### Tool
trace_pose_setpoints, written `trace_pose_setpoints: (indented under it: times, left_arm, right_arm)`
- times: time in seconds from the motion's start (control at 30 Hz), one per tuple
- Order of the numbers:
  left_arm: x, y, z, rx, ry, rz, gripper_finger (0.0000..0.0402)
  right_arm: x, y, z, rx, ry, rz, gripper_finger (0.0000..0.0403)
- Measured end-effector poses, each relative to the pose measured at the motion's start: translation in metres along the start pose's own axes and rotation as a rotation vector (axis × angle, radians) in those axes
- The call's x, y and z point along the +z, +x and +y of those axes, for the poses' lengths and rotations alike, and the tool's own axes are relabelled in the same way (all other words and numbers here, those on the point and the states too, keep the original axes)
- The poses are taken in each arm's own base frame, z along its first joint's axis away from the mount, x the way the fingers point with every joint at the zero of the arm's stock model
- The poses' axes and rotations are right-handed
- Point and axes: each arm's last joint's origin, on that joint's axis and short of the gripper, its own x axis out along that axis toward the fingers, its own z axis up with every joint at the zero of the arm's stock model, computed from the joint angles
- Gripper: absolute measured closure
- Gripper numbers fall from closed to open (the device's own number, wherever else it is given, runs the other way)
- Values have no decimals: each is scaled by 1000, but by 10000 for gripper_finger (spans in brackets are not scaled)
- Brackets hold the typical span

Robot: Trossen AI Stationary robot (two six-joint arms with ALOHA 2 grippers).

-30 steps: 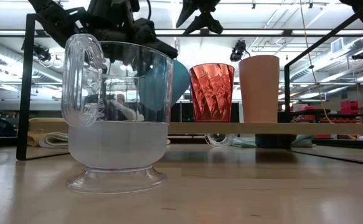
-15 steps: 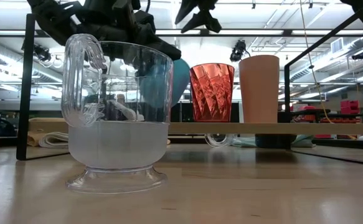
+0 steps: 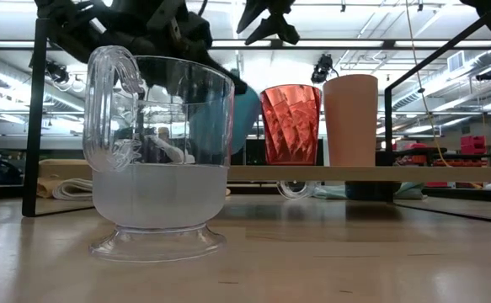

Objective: Stack small to large cups/mugs on shelf
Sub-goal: Put the blue mug on the shelf

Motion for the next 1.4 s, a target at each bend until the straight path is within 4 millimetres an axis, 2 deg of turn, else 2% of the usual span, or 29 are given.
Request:
trace_pose_setpoints:
  times: [0.17,0.4,0.63,1.03,1.4]
  left_arm:
    - [-4,5,0,17,-2,5,373]
    - [-4,5,0,18,0,-3,386]
    - [-5,5,1,23,-27,8,346]
    - [-8,5,2,32,-21,31,375]
    - [-10,5,2,46,-28,53,357]
  right_arm:
    - [0,0,0,0,-3,0,257]
    - [0,0,0,0,-10,0,257]
    - [0,0,0,0,-16,0,257]
    - [0,0,0,1,-17,-1,257]
    - [0,0,0,1,-17,-1,257]
